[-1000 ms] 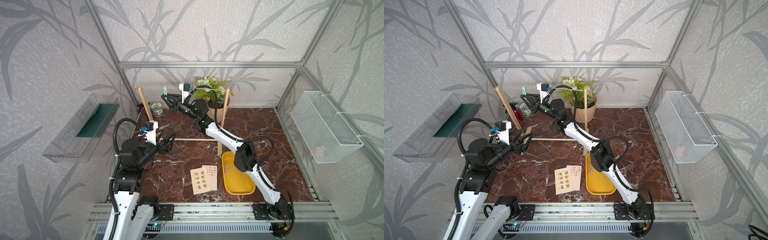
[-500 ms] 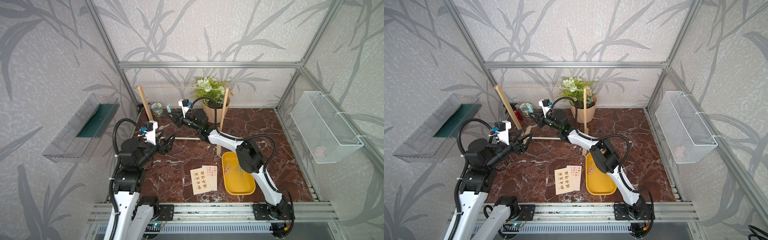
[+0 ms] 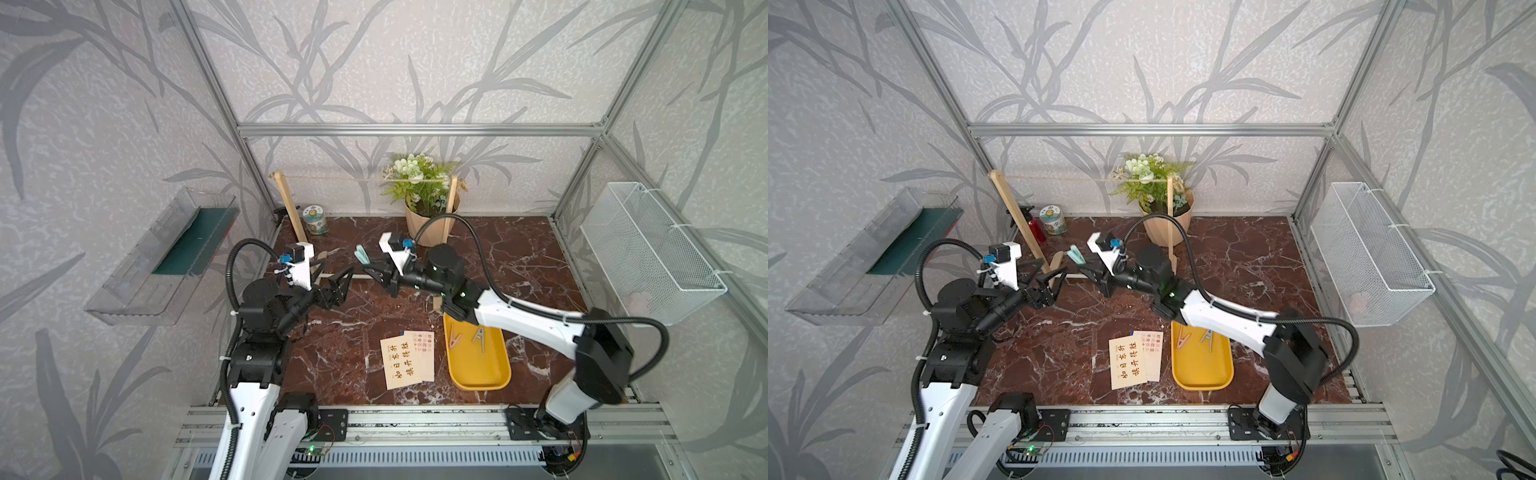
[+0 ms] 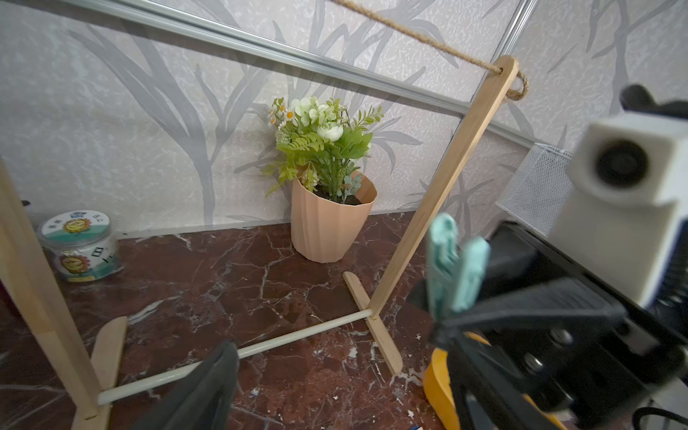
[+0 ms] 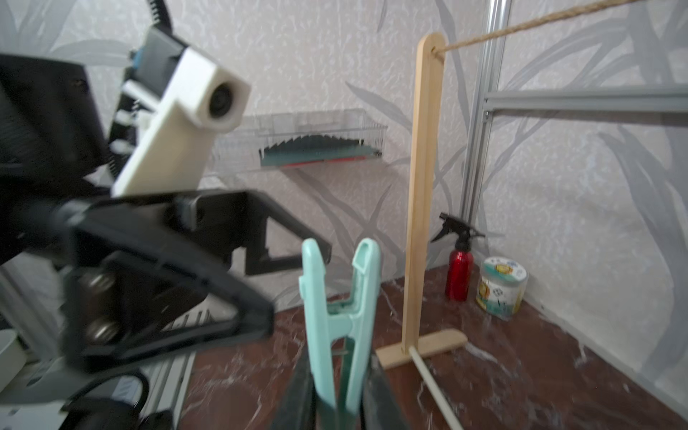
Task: Remove the postcards from the strings
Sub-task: Place the clamp in the storage box.
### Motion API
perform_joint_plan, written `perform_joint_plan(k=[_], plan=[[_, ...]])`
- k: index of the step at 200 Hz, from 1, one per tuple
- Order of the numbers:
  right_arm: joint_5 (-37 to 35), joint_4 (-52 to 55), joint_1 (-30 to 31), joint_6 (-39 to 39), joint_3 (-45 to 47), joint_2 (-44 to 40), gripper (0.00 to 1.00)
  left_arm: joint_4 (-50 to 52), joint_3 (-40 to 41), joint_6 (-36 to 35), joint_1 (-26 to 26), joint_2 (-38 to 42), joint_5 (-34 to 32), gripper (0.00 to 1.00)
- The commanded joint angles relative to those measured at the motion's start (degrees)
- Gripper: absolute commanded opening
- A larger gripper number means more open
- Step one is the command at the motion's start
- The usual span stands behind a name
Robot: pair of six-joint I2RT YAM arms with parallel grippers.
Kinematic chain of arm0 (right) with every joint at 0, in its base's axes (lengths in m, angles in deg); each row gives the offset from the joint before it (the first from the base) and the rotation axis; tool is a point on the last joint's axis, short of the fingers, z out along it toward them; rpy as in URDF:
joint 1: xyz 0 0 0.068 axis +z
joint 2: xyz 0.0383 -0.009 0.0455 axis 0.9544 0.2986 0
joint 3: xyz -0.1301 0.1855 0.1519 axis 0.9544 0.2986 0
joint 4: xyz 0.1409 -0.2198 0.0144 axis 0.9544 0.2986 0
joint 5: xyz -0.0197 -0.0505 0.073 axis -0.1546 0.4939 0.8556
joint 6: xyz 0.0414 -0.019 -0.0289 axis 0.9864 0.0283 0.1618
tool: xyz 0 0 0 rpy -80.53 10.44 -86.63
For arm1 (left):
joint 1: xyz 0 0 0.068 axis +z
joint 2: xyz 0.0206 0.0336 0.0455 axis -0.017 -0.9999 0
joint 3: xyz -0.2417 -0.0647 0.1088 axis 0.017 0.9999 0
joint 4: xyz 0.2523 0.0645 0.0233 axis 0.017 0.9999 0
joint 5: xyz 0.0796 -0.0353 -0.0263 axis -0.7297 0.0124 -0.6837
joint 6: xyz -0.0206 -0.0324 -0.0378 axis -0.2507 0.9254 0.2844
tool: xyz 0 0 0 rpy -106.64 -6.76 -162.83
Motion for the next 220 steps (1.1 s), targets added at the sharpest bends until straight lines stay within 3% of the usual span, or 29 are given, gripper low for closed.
perform_joint_plan(k=[1,17,36,61,86,140,146,156,168,187,220], plan=[[-16.45,19.08,-1.22,-0.58,8.45,-10.49,0.00,-3.02,1.99,2.72,-4.90,-2.32,-3.54,0.92],[-24.95,32.96,-2.67,6.58,13.26,-17.57,0.00,-4.84,5.54,4.76,-12.47,-3.34,-14.60,0.92],[-31.35,48.55,-4.76,15.32,16.66,-23.94,0.00,-3.29,9.11,5.40,-18.03,-2.95,-33.68,0.93],[-32.72,58.91,-7.31,20.06,19.19,-24.25,0.00,-0.75,13.24,6.13,-18.21,-0.97,-59.77,0.96],[-28.89,60.83,-9.49,20.84,19.36,-18.95,0.00,-6.78,16.25,2.71,-17.92,-5.44,-70.43,0.97],[-24.56,59.46,-9.49,22.64,23.06,-14.95,0.00,-29.70,23.09,-3.38,-15.57,-19.04,-76.72,0.99],[-24.78,58.63,-9.49,22.24,23.55,-14.94,0.12,-31.34,23.22,-3.72,-14.68,-19.94,-76.59,0.99],[-25.37,57.65,-9.49,21.91,23.77,-15.07,0.40,-35.18,23.65,-4.67,-12.68,-21.86,-76.82,0.99],[-25.93,57.34,-9.49,21.53,23.74,-15.68,0.48,-36.72,23.34,-5.24,-9.81,-23.94,-75.53,0.99],[-27.64,56.14,-9.58,21.31,24.38,-17.64,0.87,-38.81,24.14,-2.76,-5.32,-27.71,-72.66,0.99],[-39.41,50.49,-12.15,17.82,25.79,-26.00,1.00,-62.59,29.09,-9.59,-2.12,-39.03,-65.26,0.99]])
